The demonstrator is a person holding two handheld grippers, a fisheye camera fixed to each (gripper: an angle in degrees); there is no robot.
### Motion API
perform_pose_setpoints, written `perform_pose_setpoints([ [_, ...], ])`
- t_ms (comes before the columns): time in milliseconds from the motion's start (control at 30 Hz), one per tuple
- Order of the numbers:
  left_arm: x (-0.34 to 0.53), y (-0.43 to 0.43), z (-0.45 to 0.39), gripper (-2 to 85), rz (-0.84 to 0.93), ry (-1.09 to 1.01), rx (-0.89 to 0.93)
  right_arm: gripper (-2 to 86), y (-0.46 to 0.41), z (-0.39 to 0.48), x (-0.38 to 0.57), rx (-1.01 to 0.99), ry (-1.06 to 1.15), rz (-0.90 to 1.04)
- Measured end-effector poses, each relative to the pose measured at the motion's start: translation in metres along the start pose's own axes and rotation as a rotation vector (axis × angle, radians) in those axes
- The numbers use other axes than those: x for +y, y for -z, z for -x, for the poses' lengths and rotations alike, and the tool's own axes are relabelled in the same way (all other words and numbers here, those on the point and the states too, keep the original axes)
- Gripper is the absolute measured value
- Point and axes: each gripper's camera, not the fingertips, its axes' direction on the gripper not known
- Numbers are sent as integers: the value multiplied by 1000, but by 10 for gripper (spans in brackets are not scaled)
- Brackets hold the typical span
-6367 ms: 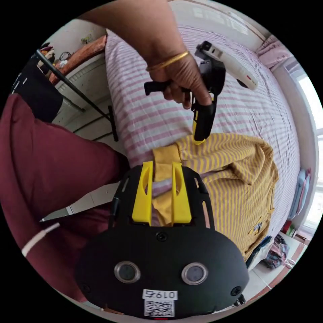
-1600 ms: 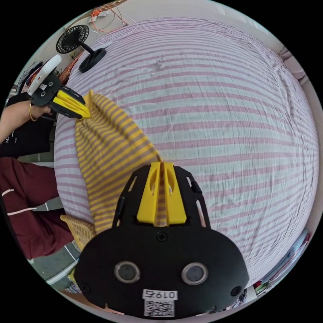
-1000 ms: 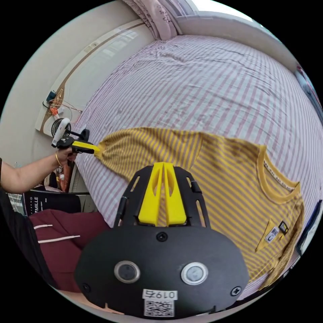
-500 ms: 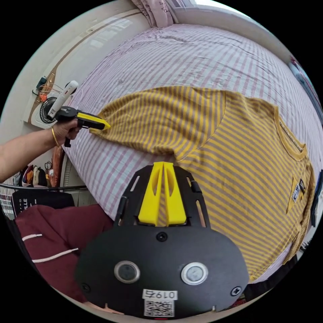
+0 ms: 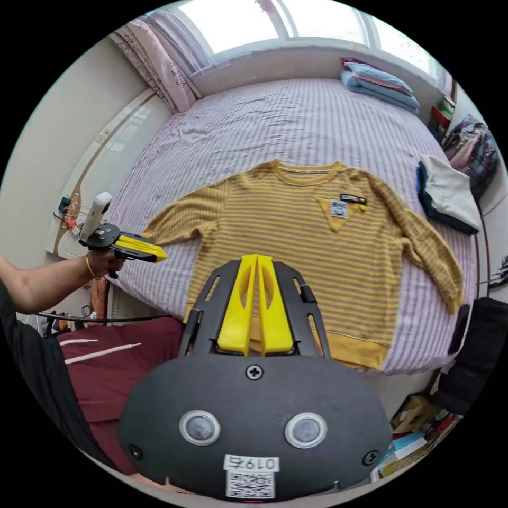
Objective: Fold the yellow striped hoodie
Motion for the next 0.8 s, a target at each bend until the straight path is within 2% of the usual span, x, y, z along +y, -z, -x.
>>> perform_pose_setpoints([
  [133, -48, -29, -61, 6, 15, 6, 16, -6, 76, -98, 19, 183, -97, -22],
  [200, -70, -42, -87, 5, 13, 40, 5, -5, 112, -177, 32, 253, -155, -44],
  [300, -111, -63, -129, 5, -3, 166, -42, -3, 133, -270, 35, 302, -205, 1],
  [400, -160, -85, -162, 6, -86, 340, 33, 25, 152, -328, 13, 343, -182, 64],
  [500, -219, -107, -191, 7, -118, 390, 102, 63, 170, -350, -30, 290, -116, 80],
  [633, -289, -124, -213, 8, -175, 426, 172, 53, 169, -346, -87, 226, -29, 122],
  [800, -339, -135, -220, 8, -170, 433, 144, 75, 166, -310, -162, 189, 49, 152],
])
